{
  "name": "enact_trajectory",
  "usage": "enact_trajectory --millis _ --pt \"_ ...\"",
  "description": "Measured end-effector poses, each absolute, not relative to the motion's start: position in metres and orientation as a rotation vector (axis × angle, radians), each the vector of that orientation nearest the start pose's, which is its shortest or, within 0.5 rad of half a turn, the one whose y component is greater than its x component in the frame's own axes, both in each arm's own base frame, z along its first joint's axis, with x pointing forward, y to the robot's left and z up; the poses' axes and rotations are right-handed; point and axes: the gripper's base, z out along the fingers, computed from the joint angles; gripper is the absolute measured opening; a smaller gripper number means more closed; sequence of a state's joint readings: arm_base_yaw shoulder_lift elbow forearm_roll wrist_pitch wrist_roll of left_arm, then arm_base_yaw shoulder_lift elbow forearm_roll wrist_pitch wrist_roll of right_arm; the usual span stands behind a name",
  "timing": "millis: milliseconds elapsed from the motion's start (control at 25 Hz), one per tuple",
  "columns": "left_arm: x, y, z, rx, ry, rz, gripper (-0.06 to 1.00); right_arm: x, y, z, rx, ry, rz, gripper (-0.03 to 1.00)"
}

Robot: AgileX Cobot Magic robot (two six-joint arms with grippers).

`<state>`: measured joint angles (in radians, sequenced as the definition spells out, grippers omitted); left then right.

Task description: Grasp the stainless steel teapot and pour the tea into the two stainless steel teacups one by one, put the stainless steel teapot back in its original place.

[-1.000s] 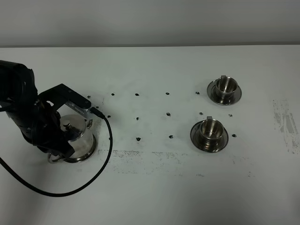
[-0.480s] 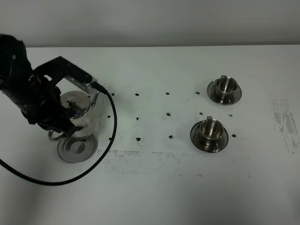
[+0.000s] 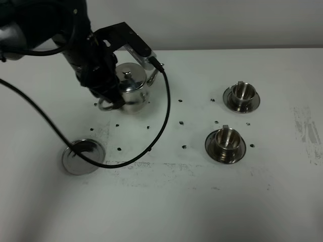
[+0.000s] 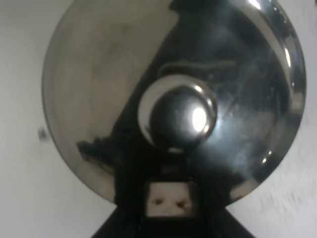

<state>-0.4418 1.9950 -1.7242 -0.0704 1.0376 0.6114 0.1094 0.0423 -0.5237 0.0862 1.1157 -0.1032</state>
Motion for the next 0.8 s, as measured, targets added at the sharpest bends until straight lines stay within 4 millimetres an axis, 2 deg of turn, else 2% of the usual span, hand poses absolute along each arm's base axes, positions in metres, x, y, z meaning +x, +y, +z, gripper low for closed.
enact_trajectory --millis 240,440,600,800 --pt "0.431 -0.238 0.261 1.451 2.288 -0.086 0.19 -0.004 0.007 0.280 -0.230 2.104 0.108 0.39" --pt "0.455 -0.269 0.250 1.497 2.162 -0.097 0.19 -0.004 0.007 0.280 -0.230 2.104 0.108 0.39" --pt "0.465 -0.282 0.238 1.527 2.090 -0.073 0.19 -0.004 0.007 0.280 -0.231 2.105 0.108 0.39" --pt "0.466 -0.291 0.217 1.670 2.020 -0.008 0.19 -0.004 0.007 0.280 -0.231 2.105 0.108 0.39"
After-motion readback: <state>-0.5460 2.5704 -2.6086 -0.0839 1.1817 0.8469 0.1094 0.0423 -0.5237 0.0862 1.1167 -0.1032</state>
